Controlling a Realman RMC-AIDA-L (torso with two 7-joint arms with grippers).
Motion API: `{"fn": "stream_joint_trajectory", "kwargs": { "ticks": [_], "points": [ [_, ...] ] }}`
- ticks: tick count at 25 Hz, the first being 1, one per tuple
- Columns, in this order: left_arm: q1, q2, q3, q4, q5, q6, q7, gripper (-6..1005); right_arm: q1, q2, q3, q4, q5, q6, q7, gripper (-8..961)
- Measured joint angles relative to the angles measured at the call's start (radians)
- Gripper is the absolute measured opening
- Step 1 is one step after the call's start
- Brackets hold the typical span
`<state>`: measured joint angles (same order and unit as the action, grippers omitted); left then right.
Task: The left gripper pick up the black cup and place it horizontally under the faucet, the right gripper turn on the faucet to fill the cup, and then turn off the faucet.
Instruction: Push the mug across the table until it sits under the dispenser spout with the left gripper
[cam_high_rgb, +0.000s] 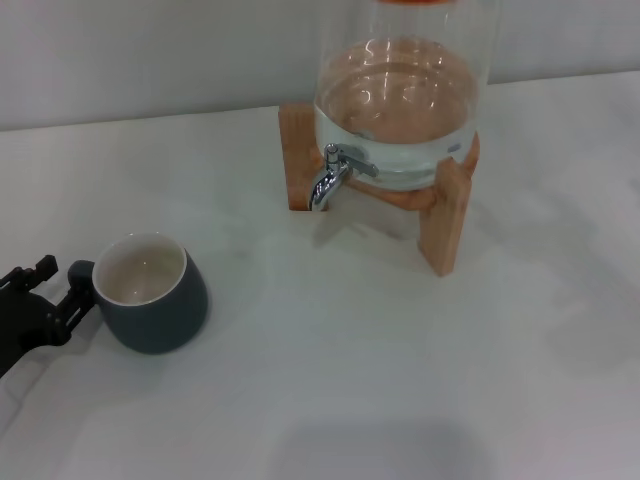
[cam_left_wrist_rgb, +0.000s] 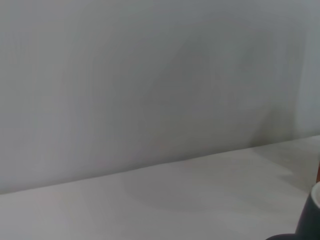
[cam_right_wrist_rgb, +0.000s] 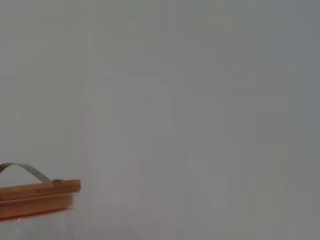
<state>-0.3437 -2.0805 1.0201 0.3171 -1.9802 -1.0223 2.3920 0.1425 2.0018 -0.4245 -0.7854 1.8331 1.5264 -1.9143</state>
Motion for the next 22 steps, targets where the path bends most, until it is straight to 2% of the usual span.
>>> {"fn": "stream_joint_trajectory", "kwargs": {
  "ticks": [3, 8, 15, 19, 22],
  "points": [
    [0.0, -0.001, 0.0, 0.0, 0.0, -0.002, 0.014, 662, 0.0, 0.0, 0.0, 0.0, 0.0, 0.0, 0.0, 769],
    [0.001, -0.002, 0.0, 0.0, 0.0, -0.003, 0.02, 447, 0.0, 0.0, 0.0, 0.0, 0.0, 0.0, 0.0, 769],
    [0.002, -0.002, 0.013, 0.0, 0.0, -0.01, 0.021, 213, 0.0, 0.0, 0.0, 0.0, 0.0, 0.001, 0.004, 769],
    [0.002, -0.001, 0.014, 0.0, 0.0, -0.009, 0.021, 116, 0.0, 0.0, 0.0, 0.0, 0.0, 0.001, 0.004, 769],
    [0.002, -0.001, 0.014, 0.0, -0.001, -0.012, 0.021, 116, 0.0, 0.0, 0.001, 0.0, 0.0, 0.001, 0.004, 769]
  ]
}}
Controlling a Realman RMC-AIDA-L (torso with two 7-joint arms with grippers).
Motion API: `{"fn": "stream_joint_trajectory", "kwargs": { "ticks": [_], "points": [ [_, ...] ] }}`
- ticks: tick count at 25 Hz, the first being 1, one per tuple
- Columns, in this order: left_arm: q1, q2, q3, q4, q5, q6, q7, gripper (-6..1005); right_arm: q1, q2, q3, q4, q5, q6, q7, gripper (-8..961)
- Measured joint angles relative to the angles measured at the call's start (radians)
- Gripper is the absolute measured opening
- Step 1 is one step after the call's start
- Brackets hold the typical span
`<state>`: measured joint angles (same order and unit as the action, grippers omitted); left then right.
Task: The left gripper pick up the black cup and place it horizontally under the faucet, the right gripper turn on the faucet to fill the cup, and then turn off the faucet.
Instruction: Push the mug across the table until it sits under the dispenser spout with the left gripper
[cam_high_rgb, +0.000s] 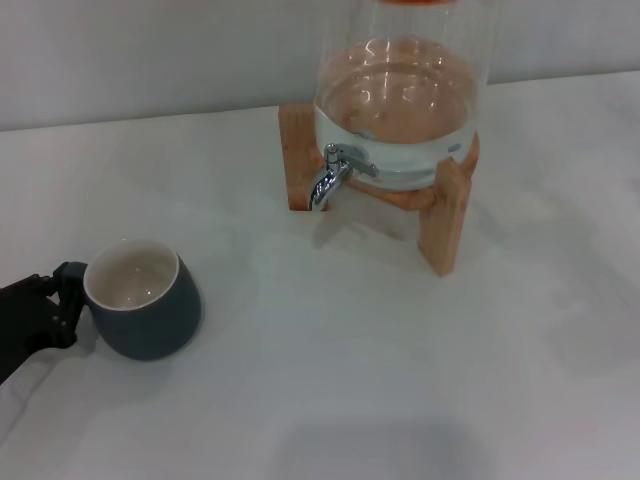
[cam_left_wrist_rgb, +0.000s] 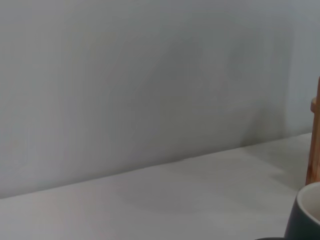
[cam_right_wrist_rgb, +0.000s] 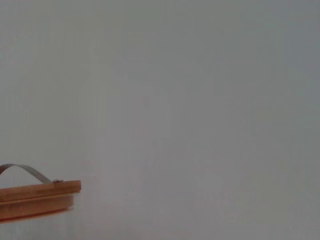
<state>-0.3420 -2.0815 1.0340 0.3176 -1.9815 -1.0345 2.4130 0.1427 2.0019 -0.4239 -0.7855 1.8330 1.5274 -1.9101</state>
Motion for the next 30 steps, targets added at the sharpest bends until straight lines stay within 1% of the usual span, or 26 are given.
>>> {"fn": "stream_joint_trajectory", "kwargs": {
  "ticks": [9, 15, 17, 20, 23, 25, 30],
  "points": [
    [-0.002, -0.002, 0.0, 0.024, -0.005, -0.034, -0.004, 116, 0.0, 0.0, 0.001, 0.0, 0.0, -0.001, 0.0, 769],
    [-0.021, -0.004, 0.0, 0.027, -0.006, -0.045, -0.008, 116, 0.0, 0.0, 0.001, 0.0, 0.0, -0.001, -0.001, 769],
    [-0.043, -0.004, 0.0, 0.018, -0.006, -0.044, -0.009, 116, 0.0, 0.0, 0.001, 0.002, 0.0, 0.0, -0.001, 769],
    [-0.053, -0.005, 0.0, 0.015, -0.006, -0.04, -0.01, 116, 0.0, 0.0, 0.001, 0.006, 0.0, 0.003, -0.001, 769],
    [-0.085, -0.005, 0.0, 0.001, -0.007, -0.034, -0.022, 116, 0.0, 0.0, 0.0, 0.008, 0.0, 0.005, -0.001, 769],
    [-0.114, -0.005, 0.0, -0.023, -0.006, -0.031, -0.026, 116, -0.001, 0.0, 0.0, 0.009, 0.0, 0.007, -0.001, 769],
    [-0.151, -0.005, 0.004, -0.057, -0.002, -0.012, -0.033, 116, -0.002, 0.0, 0.001, 0.009, 0.0, 0.017, 0.0, 769]
  ]
}}
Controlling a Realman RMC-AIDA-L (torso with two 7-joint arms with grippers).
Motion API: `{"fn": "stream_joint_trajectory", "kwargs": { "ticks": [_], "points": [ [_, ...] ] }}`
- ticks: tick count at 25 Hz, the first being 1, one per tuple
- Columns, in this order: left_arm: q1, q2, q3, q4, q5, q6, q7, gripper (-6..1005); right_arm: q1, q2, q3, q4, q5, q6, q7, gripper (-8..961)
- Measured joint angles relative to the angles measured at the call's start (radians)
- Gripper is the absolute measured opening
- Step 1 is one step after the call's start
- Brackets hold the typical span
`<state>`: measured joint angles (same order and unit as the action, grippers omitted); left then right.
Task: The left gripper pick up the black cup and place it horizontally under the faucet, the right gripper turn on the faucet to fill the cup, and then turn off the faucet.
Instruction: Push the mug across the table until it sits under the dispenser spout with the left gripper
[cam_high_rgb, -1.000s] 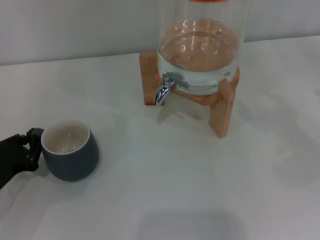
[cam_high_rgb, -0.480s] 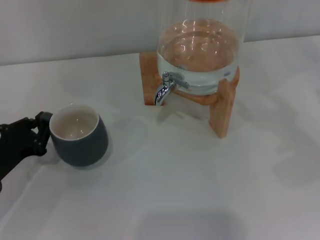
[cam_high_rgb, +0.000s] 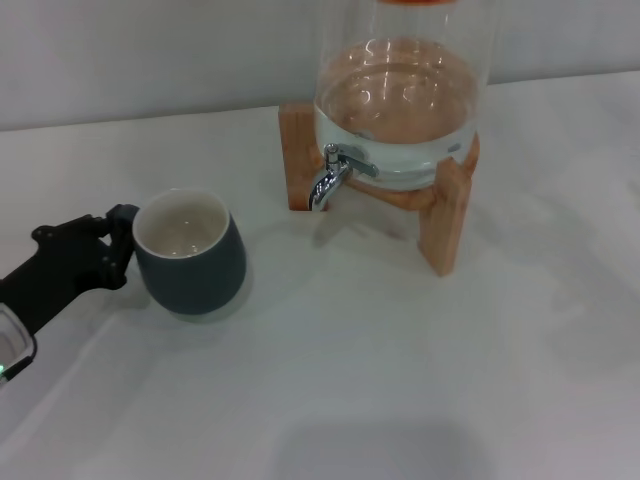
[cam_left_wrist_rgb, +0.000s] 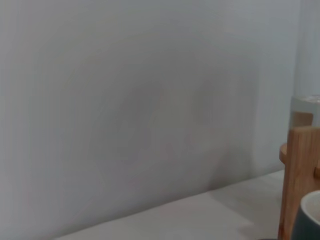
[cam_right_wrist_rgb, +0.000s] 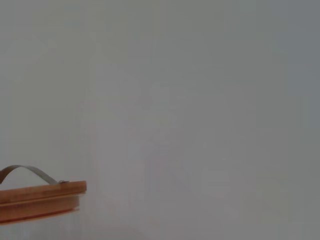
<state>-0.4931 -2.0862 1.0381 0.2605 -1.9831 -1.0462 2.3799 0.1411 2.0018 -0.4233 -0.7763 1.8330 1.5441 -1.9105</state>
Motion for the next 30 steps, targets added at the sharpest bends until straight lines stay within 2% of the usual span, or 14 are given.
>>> {"fn": "stream_joint_trajectory", "kwargs": {
  "ticks": [8, 30],
  "points": [
    [-0.052, 0.0, 0.045, -0.03, 0.001, 0.036, -0.041, 116, 0.001, 0.001, -0.007, 0.001, 0.0, 0.003, 0.002, 769],
    [-0.159, -0.003, 0.259, -0.022, -0.002, 0.154, -0.195, 115, 0.002, 0.002, -0.001, 0.025, 0.0, 0.049, -0.003, 768]
  ]
}}
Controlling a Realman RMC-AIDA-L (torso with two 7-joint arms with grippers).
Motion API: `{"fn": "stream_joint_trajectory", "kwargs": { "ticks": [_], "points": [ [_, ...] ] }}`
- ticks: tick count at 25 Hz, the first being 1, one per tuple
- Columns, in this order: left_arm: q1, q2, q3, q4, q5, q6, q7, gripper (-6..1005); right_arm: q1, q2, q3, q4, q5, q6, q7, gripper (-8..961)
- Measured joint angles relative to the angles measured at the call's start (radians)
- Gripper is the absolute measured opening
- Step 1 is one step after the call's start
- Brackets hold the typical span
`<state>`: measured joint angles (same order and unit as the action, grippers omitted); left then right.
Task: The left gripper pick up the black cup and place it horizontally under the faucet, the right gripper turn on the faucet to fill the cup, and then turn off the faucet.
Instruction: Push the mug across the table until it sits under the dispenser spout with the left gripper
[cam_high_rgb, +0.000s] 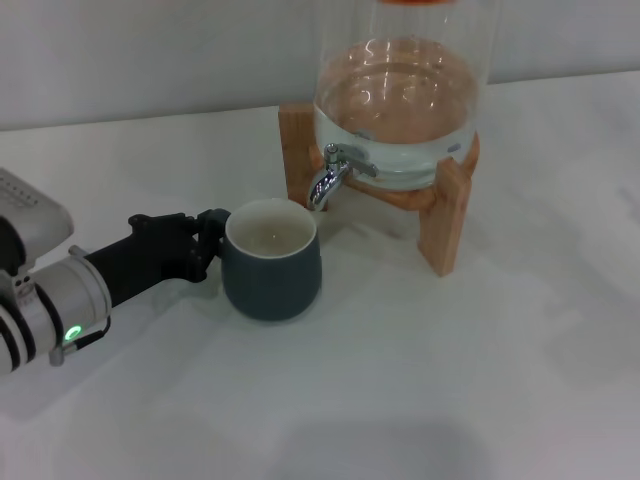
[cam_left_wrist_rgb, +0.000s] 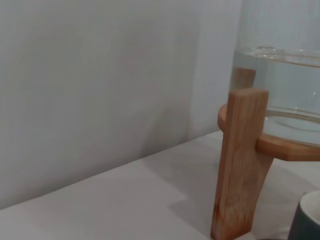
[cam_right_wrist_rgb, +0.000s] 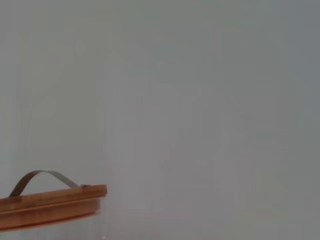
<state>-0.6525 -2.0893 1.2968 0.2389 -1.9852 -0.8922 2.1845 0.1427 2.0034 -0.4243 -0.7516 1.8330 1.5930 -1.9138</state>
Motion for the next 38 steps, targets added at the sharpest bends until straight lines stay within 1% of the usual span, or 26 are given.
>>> {"fn": "stream_joint_trajectory", "kwargs": {
  "ticks": [6, 16, 25, 30, 38],
  "points": [
    [-0.03, 0.0, 0.041, 0.0, 0.0, 0.041, -0.029, 115, 0.0, 0.0, 0.0, 0.0, 0.0, 0.005, 0.001, 768],
    [-0.065, -0.001, 0.053, 0.001, 0.0, 0.051, -0.027, 115, 0.003, 0.001, -0.006, 0.002, 0.0, 0.005, -0.001, 768],
    [-0.095, -0.005, 0.149, 0.001, -0.006, 0.105, -0.061, 115, 0.008, 0.002, -0.008, 0.002, 0.0, 0.005, -0.001, 768],
    [-0.104, -0.005, 0.157, 0.002, -0.006, 0.135, -0.061, 113, 0.008, 0.001, -0.006, 0.003, 0.0, 0.005, -0.001, 768],
    [-0.108, -0.005, 0.165, 0.028, -0.006, 0.141, -0.058, 110, 0.009, 0.002, -0.003, 0.013, 0.0, 0.005, -0.001, 768]
  ]
}}
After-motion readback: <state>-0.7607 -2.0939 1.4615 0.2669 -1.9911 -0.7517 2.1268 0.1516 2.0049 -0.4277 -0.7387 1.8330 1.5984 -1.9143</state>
